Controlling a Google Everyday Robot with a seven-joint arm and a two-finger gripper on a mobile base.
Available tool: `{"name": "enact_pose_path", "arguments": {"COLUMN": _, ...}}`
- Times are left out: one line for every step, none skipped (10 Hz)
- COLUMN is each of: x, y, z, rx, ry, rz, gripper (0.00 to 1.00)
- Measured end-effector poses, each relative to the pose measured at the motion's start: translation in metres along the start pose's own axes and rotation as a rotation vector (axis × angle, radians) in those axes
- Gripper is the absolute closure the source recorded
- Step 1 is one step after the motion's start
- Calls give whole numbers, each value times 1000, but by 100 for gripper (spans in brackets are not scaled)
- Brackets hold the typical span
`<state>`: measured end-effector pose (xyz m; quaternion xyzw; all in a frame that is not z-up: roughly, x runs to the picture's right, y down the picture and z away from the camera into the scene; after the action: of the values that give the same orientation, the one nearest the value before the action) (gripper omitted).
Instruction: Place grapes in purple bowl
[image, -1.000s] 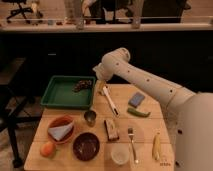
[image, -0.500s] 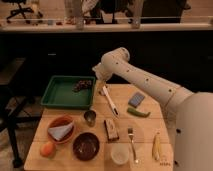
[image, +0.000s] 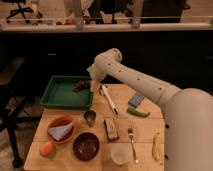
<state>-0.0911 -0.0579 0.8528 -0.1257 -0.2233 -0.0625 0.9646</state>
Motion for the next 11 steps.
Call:
{"name": "enact_pose_path", "arguments": {"x": -1, "y": -1, "z": 6, "rx": -5, "ry": -4, "rz": 1, "gripper": 20}}
{"name": "enact_pose_path", "arguments": {"x": 0, "y": -1, "z": 10, "rx": -7, "ry": -9, "rz": 2, "gripper": 20}}
{"name": "enact_pose_path", "arguments": {"x": 0, "y": -2, "z": 13, "rx": -8, "ry": -10, "rz": 2, "gripper": 20}}
{"name": "enact_pose_path", "arguments": {"x": -1, "y": -3, "z": 19, "rx": -3, "ry": -9, "rz": 0, "gripper": 20}}
{"name": "enact_pose_path", "arguments": {"x": -1, "y": -4, "z": 26, "rx": 3, "ry": -1, "rz": 6, "gripper": 20}}
{"name": "enact_pose_path", "arguments": {"x": -1, "y": -4, "z": 34, "rx": 4, "ry": 3, "rz": 10, "gripper": 20}}
{"name": "enact_pose_path", "arguments": {"x": -3, "y": -5, "z": 42, "rx": 3, "ry": 4, "rz": 13, "gripper": 20}}
{"name": "enact_pose_path", "arguments": {"x": -5, "y": -7, "z": 54, "rx": 4, "ry": 6, "rz": 19, "gripper": 20}}
{"name": "enact_pose_path", "arguments": {"x": -8, "y": -9, "z": 59, "rx": 5, "ry": 3, "rz": 21, "gripper": 20}}
{"name": "enact_pose_path", "arguments": {"x": -12, "y": -10, "z": 65, "rx": 4, "ry": 0, "rz": 20, "gripper": 20}}
{"name": "enact_pose_path", "arguments": {"x": -11, "y": -11, "z": 69, "rx": 8, "ry": -2, "rz": 25, "gripper": 20}}
